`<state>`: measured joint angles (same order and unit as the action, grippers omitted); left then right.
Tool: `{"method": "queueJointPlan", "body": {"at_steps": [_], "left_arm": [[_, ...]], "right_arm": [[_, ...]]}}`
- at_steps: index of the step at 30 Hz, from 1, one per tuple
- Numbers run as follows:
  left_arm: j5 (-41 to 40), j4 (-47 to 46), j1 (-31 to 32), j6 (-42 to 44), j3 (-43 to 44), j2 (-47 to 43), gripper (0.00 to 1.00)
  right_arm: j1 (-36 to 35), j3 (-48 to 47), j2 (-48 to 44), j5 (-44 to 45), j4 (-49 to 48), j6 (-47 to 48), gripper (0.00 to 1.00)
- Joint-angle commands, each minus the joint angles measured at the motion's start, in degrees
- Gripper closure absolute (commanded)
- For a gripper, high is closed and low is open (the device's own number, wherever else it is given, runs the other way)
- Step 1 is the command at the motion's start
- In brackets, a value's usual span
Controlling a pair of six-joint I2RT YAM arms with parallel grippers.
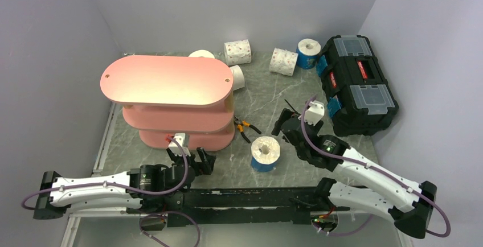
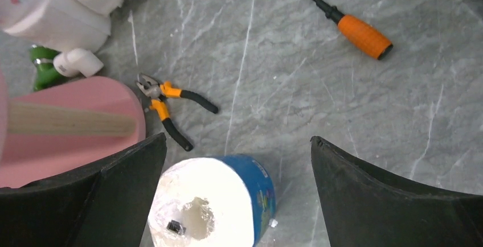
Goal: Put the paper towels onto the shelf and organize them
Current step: Place the paper towel at the center of the board.
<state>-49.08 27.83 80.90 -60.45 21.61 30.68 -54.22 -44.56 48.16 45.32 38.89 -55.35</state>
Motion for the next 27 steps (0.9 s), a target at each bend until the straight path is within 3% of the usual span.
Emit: {"method": "queueJointPlan", "body": {"at_steps": [1,4,8,12,27], "left_arm": [[-2.98,3.25,0.31,-6.26,1.44,1.51,0.01],[-3.04,5.72,0.37,-8.25,2.81,3.32,0.01],[-1.58,2.75,0.37,-2.77,3.68,5.13,0.00],[-1.24,2.17,0.34,-0.96,4.60,6.98,0.01],[-0.49,4.09,0.39,-1.30,6.29,9.90,0.01]], "right_arm": [[2.59,-3.24,1.80,-6.85,0.75,0.34,0.00],[3.46,-3.58,2.23,-6.50,1.25,-1.84,0.00],[4.04,-1.08,-0.69,-8.81,-3.25,2.33,0.00],[5.88,-0.57,-0.47,-10.19,-1.82,3.13,0.00],[9.92,2.89,1.28,-22.27,-3.45,7.38,0.04]]}}
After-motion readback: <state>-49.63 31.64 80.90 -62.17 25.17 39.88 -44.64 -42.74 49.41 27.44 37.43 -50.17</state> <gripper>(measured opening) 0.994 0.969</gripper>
